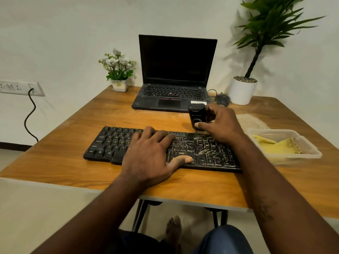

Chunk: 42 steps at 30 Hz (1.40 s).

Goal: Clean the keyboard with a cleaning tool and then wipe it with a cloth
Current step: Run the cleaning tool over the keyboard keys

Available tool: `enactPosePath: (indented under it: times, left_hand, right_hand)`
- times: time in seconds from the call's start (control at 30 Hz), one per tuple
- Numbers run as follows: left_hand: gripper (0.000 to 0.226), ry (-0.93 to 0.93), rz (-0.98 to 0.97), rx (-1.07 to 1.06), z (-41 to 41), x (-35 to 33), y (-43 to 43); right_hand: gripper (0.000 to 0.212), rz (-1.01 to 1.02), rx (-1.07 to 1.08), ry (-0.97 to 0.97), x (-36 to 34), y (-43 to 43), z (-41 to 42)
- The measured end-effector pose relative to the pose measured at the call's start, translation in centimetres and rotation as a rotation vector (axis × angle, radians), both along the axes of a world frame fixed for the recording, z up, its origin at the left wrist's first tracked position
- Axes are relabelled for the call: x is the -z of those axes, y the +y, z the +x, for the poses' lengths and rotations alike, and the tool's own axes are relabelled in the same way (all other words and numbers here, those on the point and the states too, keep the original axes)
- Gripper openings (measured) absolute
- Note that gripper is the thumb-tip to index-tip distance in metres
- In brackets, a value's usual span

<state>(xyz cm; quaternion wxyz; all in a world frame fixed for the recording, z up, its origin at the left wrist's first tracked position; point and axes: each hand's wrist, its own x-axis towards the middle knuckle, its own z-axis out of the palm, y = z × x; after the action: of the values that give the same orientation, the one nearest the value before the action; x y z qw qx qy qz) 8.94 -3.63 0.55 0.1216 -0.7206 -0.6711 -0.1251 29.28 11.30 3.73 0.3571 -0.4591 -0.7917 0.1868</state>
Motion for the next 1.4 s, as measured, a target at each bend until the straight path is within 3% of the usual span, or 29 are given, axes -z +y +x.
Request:
enactPosePath:
  times: [0.13,0.27,0.37,0.53,0.7,0.87,1.0,1.13,1.3,1.4]
  left_hand:
    - [0.110,0.043,-0.050,0.048,-0.3,-0.1,0.0]
    - [0.119,0.118,-0.068,0.063,-0.5,-0.2,0.4]
    - [0.115,0.122,-0.054,0.051,-0.9,-0.1,0.3]
    - [0.110,0.125,-0.036,0.032,-2.9,-0.1,0.0]
    - [0.107,0.089,-0.049,0.012,-4.4,-0.1,-0.1]
    - [0.105,0.052,-0.041,0.004,-4.4,0.0,-0.2]
    - [0.106,0.036,-0.035,-0.003,-4.3,-0.1,-0.3]
    - [0.105,0.023,-0.031,-0.003,-4.3,-0.1,-0.3]
    - [0.107,0.032,-0.039,-0.001,-4.3,0.0,-0.2]
    - [0.110,0.031,-0.055,-0.004,-4.3,-0.1,-0.2]
  right_hand:
    - [0.045,-0.066,-0.094,0.110,-0.1,-0.4,0.6]
    - [0.049,-0.074,-0.101,0.043,0.0,-0.3,0.7]
    - [0.049,-0.031,-0.002,0.070,-0.3,-0.2,1.0]
    - [0.045,-0.169,-0.211,0.066,-0.1,-1.4,-0.1]
    - [0.049,-0.071,0.006,0.044,-0.4,-0.3,-0.8]
    - [0.043,-0.211,-0.232,0.001,-0.7,-0.3,-2.3]
    - [0.047,-0.078,-0.080,-0.101,-1.6,1.4,-2.5]
    - [0.040,-0.237,-0.245,0.000,-1.1,1.0,-1.8]
    - [0.044,-0.117,-0.127,0.011,-0.6,1.3,-2.2]
    - [0.040,-0.236,-0.274,0.061,-0.3,0.7,-2.3]
